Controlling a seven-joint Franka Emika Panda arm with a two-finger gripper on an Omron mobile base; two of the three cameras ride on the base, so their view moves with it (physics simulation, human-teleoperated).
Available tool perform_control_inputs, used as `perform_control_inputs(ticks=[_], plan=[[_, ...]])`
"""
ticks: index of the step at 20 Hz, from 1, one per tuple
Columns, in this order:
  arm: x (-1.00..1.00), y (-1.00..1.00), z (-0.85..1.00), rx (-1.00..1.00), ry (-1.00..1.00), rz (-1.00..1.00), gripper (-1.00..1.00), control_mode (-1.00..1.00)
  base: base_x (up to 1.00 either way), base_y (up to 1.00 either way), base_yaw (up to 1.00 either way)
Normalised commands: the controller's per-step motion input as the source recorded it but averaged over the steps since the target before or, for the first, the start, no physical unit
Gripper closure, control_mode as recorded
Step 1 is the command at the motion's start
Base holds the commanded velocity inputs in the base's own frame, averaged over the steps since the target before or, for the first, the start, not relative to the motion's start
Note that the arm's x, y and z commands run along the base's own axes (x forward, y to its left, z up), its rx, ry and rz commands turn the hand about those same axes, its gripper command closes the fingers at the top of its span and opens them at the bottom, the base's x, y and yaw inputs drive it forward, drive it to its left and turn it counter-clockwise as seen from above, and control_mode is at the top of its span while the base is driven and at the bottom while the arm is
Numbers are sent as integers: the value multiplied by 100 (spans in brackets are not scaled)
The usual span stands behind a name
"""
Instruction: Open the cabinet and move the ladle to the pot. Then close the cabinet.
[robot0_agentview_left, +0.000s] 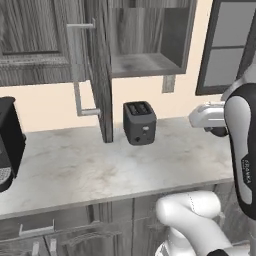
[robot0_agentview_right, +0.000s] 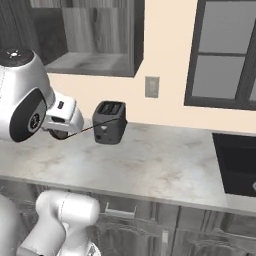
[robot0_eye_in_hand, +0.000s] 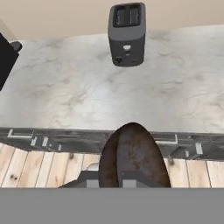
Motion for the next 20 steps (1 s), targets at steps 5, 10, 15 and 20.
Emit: perform_control_inputs(ticks=[5, 10, 15, 20], plan=[[0, 0, 0, 0, 0, 0, 100, 100, -100, -57, -5], [0, 0, 0, 0, 0, 0, 100, 100, -74, -31, -26], [0, 0, 0, 0, 0, 0, 100, 100, 0, -8, -96], [0, 0, 0, 0, 0, 0, 100, 100, 0, -10, -99]])
